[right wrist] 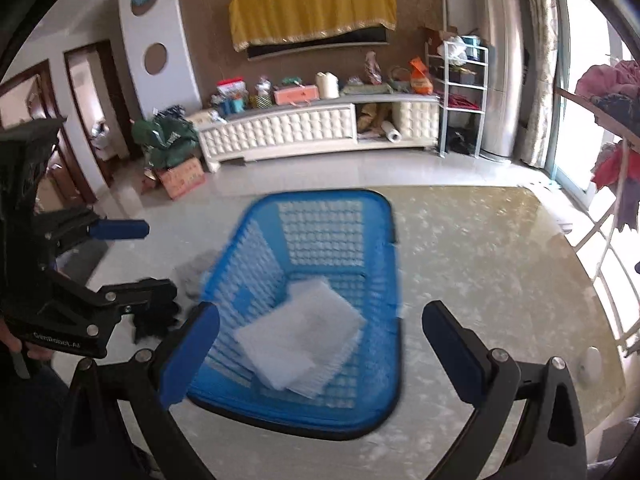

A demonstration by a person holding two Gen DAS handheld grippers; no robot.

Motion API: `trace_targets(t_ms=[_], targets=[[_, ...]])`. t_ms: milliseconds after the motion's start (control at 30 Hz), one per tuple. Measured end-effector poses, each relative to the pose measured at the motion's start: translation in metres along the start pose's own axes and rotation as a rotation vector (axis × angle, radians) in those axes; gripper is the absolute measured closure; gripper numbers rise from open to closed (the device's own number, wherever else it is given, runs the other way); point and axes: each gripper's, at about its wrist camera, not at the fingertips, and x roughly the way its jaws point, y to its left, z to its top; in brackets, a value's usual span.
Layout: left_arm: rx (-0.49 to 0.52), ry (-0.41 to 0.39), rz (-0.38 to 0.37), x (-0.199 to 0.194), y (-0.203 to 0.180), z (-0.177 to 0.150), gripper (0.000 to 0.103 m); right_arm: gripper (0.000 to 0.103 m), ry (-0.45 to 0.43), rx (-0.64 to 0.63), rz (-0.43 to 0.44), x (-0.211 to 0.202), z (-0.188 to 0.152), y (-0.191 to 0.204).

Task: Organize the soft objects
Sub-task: 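Move the right gripper to the black plush toy and grasp it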

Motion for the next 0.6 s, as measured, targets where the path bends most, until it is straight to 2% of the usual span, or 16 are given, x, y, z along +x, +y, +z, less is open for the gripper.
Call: trace_targets(t_ms=[233,367,600], targets=[[-0.069,-0.046,0.058,-0.039,0.04,-0.041,0.014,0.001,0.012,-0.054,0.038,0.009,0.009,0.044],[-0.108,-0.053,0.092,-0.054,0.065,-0.063,0.011,0.001,0.057,-0.094,0.063,0.027,0.015,0.076],[-0.184,-0.02,0.124,-0.066,0.103,-0.097,0.011,0.001,0.129,-0.212,0.114,0.064,0.02,0.129]])
